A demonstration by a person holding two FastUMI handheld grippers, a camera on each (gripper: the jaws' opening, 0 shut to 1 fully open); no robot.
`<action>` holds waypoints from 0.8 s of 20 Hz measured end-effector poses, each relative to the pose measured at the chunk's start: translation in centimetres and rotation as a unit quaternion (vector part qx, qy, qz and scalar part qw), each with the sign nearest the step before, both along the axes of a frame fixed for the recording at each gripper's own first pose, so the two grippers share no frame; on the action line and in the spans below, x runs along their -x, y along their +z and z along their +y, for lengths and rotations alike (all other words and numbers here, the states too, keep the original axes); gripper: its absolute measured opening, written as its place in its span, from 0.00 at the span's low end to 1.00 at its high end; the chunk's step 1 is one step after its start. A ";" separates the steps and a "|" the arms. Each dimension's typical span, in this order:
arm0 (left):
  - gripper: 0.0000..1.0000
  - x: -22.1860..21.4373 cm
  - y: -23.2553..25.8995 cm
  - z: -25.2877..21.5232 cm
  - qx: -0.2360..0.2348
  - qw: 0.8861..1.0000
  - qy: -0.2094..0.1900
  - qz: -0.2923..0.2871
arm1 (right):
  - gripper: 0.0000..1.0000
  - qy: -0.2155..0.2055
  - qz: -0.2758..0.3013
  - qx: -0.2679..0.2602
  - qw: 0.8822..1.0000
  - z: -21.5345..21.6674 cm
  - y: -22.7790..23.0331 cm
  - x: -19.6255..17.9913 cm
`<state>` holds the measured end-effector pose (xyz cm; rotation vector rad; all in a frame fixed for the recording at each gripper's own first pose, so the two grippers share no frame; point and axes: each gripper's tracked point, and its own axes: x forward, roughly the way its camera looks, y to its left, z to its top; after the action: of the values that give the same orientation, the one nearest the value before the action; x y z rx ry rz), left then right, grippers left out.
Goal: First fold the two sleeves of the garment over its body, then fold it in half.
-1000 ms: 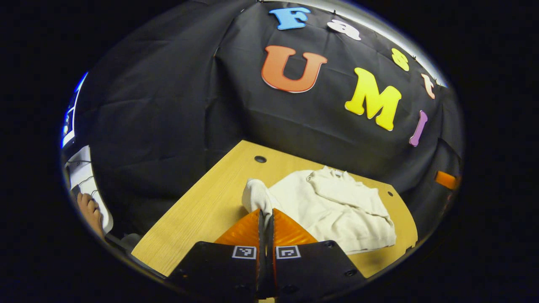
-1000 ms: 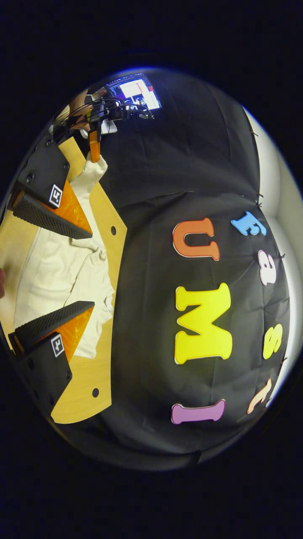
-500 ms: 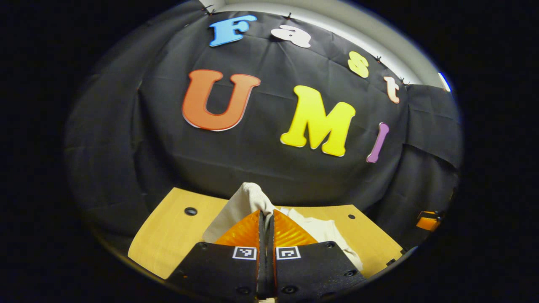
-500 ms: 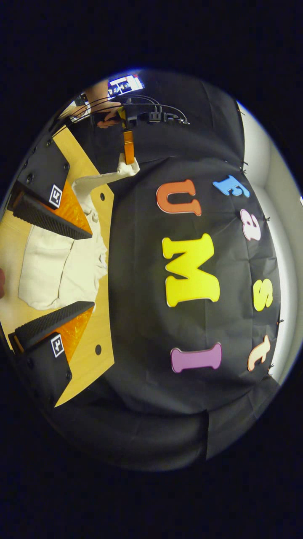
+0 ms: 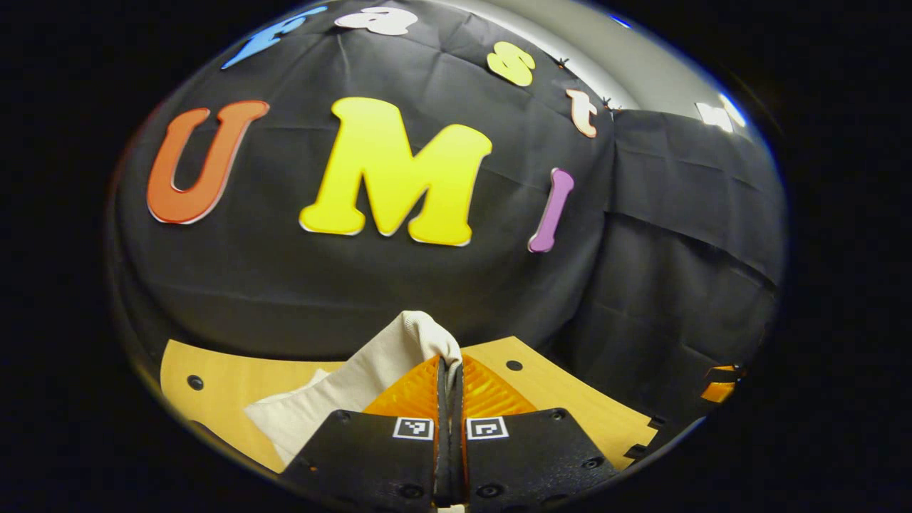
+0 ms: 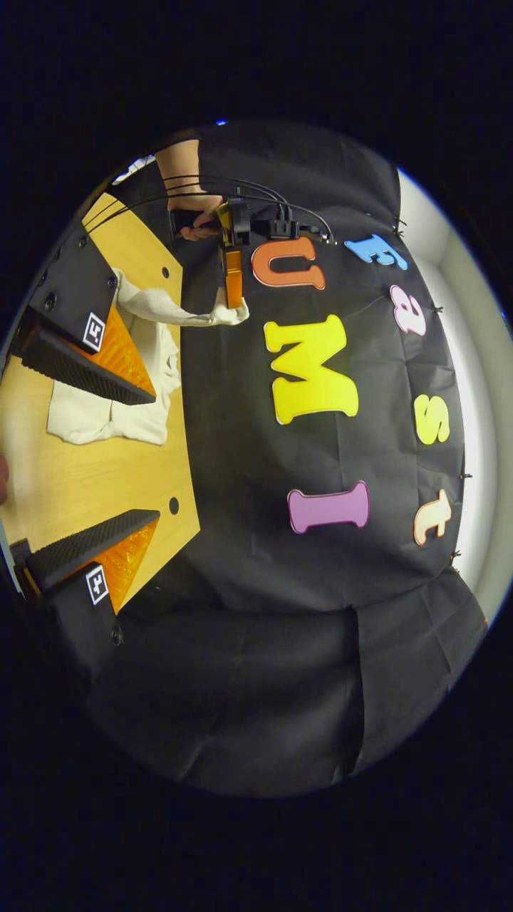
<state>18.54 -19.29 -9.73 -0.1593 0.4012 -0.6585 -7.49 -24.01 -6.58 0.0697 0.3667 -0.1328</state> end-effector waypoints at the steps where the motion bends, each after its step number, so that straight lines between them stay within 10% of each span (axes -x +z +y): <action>1: 0.03 -0.2 -1.4 -2.0 -0.006 1.000 -0.014 0.009 | 0.92 -0.011 0.005 0.001 1.000 -1.0 -0.2 0.5; 16: 0.04 -4.9 -24.8 -14.5 -0.126 0.981 -0.064 0.136 | 0.92 -0.066 0.095 0.031 0.993 -7.0 -3.0 2.7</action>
<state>23.40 -33.82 -34.51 0.0185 0.7587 -0.7090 -10.15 -31.03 -9.54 0.0195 0.5475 -0.2832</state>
